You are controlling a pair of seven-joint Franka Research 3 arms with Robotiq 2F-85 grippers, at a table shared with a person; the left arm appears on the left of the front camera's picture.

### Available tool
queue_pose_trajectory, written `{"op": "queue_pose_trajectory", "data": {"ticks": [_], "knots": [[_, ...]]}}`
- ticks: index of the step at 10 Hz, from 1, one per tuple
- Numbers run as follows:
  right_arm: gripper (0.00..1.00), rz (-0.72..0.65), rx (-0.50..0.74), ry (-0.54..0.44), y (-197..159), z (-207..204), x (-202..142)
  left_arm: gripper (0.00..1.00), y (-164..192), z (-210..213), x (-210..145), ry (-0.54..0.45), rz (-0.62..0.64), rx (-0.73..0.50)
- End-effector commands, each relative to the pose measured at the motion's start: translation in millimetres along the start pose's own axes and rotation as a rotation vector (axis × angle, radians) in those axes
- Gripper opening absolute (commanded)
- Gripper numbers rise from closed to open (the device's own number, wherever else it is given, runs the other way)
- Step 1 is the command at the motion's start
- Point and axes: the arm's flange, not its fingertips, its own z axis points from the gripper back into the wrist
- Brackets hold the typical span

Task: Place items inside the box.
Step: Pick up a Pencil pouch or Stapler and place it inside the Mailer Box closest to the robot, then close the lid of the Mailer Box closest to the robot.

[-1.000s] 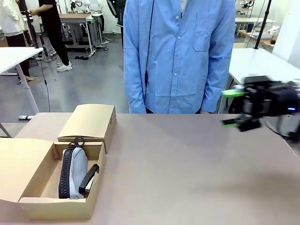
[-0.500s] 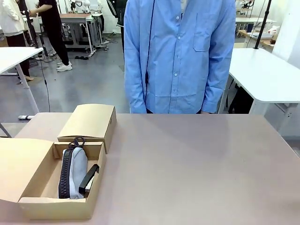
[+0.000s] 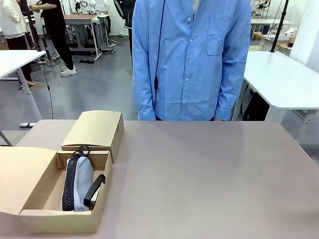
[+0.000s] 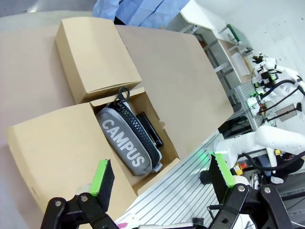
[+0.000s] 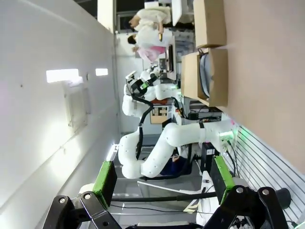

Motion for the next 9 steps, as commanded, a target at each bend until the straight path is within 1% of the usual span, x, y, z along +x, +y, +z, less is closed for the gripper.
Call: {"op": "queue_pose_trajectory", "data": {"ticks": [1,7,8,9], "knots": [[1.00,-0.015,0.025,-0.005,5,1,1,1.00,-1,-2,-1,-0.014,-0.019,-0.016],[1.00,-0.015,0.025,-0.005,5,1,1,1.00,-1,-2,-1,-0.014,-0.019,-0.016],[1.00,-0.015,0.025,-0.005,5,1,1,1.00,0,0,0,0.000,0.000,0.000],[1.00,-0.015,0.025,-0.005,5,1,1,1.00,-9,-12,10,0.093,-0.240,-0.082]]}}
